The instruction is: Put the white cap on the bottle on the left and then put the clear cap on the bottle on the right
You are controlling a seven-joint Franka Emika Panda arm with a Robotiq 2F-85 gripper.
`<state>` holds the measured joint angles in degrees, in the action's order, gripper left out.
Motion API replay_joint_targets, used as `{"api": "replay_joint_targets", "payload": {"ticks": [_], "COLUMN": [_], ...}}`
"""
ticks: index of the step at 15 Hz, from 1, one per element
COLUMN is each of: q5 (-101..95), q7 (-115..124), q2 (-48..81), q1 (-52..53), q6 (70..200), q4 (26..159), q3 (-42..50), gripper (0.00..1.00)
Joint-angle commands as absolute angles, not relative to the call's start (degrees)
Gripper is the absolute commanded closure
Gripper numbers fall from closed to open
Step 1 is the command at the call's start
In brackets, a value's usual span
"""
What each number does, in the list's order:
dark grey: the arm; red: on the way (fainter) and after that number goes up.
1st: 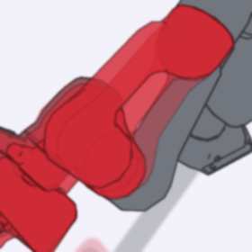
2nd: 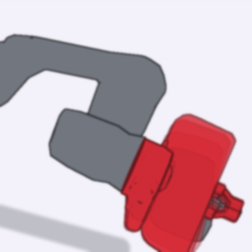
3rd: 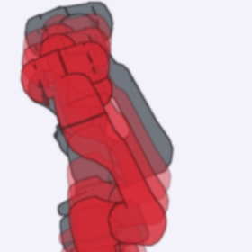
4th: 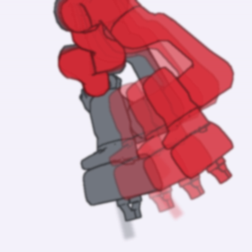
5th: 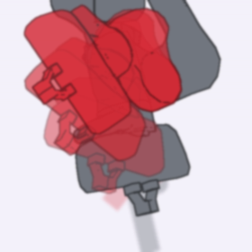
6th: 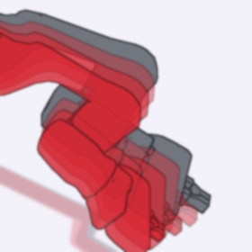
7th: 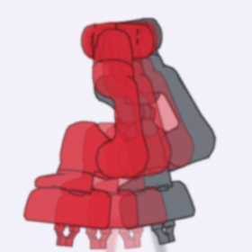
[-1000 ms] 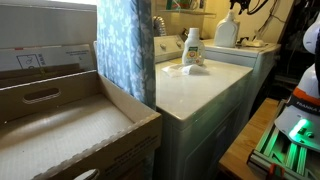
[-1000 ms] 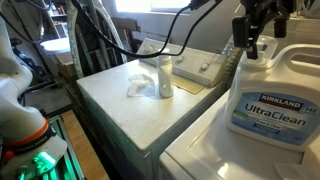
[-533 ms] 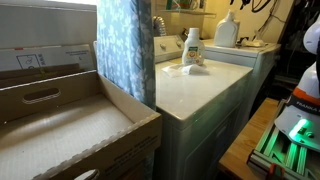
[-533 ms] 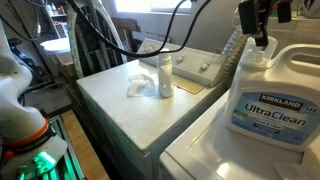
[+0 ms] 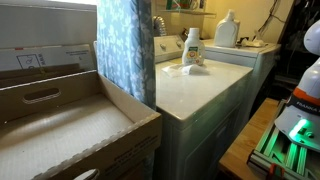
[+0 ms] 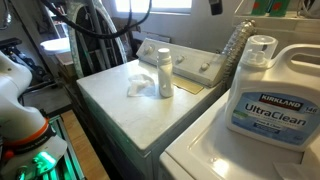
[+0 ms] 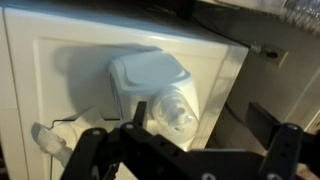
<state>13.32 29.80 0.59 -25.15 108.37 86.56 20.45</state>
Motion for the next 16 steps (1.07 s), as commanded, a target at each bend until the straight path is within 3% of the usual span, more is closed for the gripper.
{"api": "replay_joint_targets", "payload": {"ticks": [1, 3, 9, 16], "q5": [8.7, 2.7, -18.1, -20.1], "q7": [24.5, 23.2, 23.8, 22.0], "q2": [-7.9, -11.1, -22.4, -32.7], "q1": [-22.8, -21.6, -20.0, -18.7], "q6": [98.9, 95.5, 104.5, 108.7], "q4": [92.4, 94.1, 106.3, 116.8], "q3": [20.0, 18.5, 11.3, 8.1], "gripper": [0.0, 0.0, 0.0, 0.0]}}
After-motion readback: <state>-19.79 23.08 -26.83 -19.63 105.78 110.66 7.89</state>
